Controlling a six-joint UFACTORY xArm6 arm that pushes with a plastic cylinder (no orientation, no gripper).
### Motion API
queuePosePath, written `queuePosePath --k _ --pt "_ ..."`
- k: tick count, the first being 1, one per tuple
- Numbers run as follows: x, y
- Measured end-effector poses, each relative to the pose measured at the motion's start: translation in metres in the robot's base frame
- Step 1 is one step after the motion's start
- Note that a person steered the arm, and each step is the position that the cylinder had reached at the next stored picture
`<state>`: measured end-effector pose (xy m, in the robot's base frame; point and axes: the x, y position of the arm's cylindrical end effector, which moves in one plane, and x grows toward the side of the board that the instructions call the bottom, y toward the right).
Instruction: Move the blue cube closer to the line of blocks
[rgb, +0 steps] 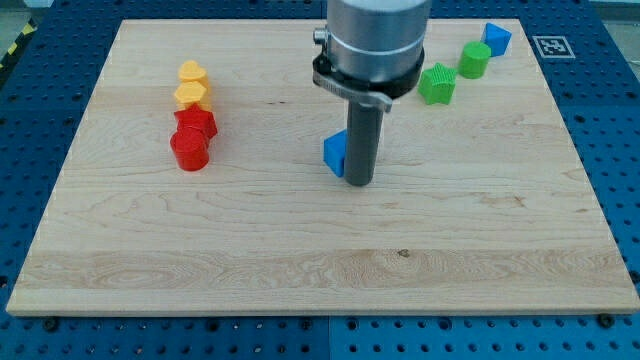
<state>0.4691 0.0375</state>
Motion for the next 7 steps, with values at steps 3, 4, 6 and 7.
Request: queuePosePath --k 3,4,6,7 --pt "0.030 -0.029" --pt "0.002 -0.056" --pt "-0.032 -0.020" --pt "-0.032 0.002"
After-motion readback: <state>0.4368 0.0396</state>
